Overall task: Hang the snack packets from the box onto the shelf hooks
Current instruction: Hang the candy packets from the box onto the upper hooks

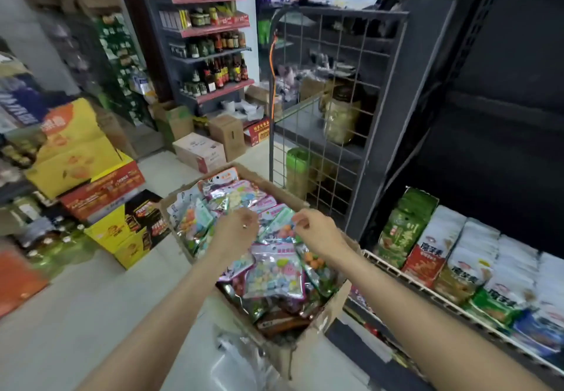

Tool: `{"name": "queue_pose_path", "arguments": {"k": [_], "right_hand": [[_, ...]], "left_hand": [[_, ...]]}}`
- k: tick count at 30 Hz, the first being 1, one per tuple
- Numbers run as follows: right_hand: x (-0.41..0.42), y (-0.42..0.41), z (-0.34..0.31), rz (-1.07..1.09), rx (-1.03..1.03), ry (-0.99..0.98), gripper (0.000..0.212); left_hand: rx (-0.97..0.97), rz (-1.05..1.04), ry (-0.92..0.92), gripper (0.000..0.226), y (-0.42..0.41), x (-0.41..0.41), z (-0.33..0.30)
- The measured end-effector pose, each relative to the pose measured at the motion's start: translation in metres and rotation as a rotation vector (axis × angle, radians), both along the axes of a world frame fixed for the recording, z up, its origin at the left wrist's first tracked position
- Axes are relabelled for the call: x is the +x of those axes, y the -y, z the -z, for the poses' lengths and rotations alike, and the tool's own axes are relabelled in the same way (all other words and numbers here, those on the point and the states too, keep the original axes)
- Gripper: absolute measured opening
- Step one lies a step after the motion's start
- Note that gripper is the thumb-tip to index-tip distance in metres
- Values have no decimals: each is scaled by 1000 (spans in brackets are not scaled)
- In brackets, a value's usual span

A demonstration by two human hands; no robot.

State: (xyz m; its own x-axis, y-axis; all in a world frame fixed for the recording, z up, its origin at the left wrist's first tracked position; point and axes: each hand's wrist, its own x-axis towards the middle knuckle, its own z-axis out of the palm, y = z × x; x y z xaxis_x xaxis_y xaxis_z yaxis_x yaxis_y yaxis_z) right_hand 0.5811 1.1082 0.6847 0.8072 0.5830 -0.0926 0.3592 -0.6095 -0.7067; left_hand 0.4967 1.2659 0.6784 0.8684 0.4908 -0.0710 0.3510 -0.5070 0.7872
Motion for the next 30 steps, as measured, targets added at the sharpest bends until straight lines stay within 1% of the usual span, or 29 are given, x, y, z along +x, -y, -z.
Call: {"name": "queue_pose_path", "arguments": {"k": [1, 2, 3, 5, 7, 9, 11, 14, 16, 18, 21, 22, 25, 27, 30], "right_hand": [[-4, -4, 13, -23, -35, -13, 24], [-6, -6, 25, -43, -67, -8, 24], [-8, -7, 33, -63, -117, 14, 26], [-9, -8, 47, -108, -238, 88, 39], [-8, -8, 52, -148, -309, 119, 52], [-5, -5, 49, -174, -314, 130, 50], [-2, -1, 42, -196, -306, 92, 46], [4, 7, 33, -271, -358, 88, 44], [9, 12, 33, -302, -429, 100, 47], [10, 17, 34, -305, -478, 167, 51], [12, 20, 29, -271, -518, 337, 41], [14, 20, 27, -266, -538, 375, 38], [20, 25, 18, -263, -550, 422, 35], [23, 30, 9, -230, -504, 419, 36], [31, 39, -4, -170, -351, 381, 31]], "left_hand": [[6, 39, -43, 15, -3, -6, 11], [69, 102, -108, 10, -6, -11, 20], [109, 158, -177, 18, -7, -15, 26], [159, 239, -285, 44, -10, -19, 37], [260, 315, -324, 54, -10, -21, 40], [463, 399, -379, 62, -9, -21, 40], [624, 464, -483, 80, -5, -21, 38], [670, 538, -605, 100, 0, -18, 36], [709, 529, -639, 105, 3, -15, 33], [758, 502, -631, 105, 6, -12, 30], [730, 433, -618, 99, 8, -12, 24], [681, 387, -593, 90, 6, -13, 23], [523, 225, -382, 32, -1, -16, 21], [413, 179, -229, 20, -3, -17, 16], [105, 151, -8, 20, 0, -15, 6]]}}
